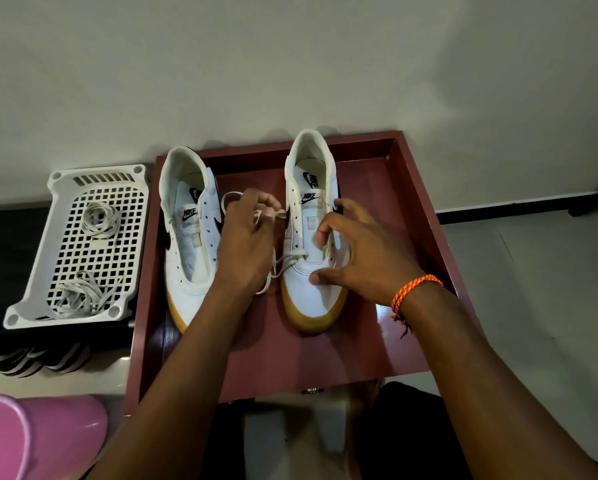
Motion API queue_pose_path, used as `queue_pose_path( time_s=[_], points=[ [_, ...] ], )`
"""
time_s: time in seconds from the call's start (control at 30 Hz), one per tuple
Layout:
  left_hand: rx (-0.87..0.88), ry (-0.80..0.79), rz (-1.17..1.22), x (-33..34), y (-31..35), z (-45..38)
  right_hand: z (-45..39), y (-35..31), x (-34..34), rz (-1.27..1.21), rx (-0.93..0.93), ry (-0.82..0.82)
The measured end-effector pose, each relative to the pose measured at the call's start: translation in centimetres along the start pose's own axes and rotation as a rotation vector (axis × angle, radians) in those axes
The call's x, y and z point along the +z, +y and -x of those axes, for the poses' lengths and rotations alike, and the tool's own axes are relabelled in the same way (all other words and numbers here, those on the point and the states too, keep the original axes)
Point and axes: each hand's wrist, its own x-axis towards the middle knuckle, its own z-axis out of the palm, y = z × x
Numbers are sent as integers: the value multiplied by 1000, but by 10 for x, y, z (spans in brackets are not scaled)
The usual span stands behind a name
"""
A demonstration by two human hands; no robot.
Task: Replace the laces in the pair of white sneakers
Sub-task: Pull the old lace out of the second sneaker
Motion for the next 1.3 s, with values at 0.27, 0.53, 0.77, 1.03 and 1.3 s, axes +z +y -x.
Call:
queue_pose_path(
  time_s=[0.27, 0.53, 0.77, 1.03, 1.3],
  points=[
    [98, 37, -194, 3, -2, 2, -2, -15, 36, 160, -107, 276],
    [276, -122, -139, -1, 10, 7, -9, -15, 37, -29, -76, 489],
    [312, -169, -357, -4, 5, 10, -14, -5, 11, -102, 19, 688],
    [246, -55, -227, 0, 11, 11, -6, -16, -4, -300, -7, 714],
    [211, 98, -305, -8, 8, 3, 0, -14, 17, 8, -56, 183]
  ],
)
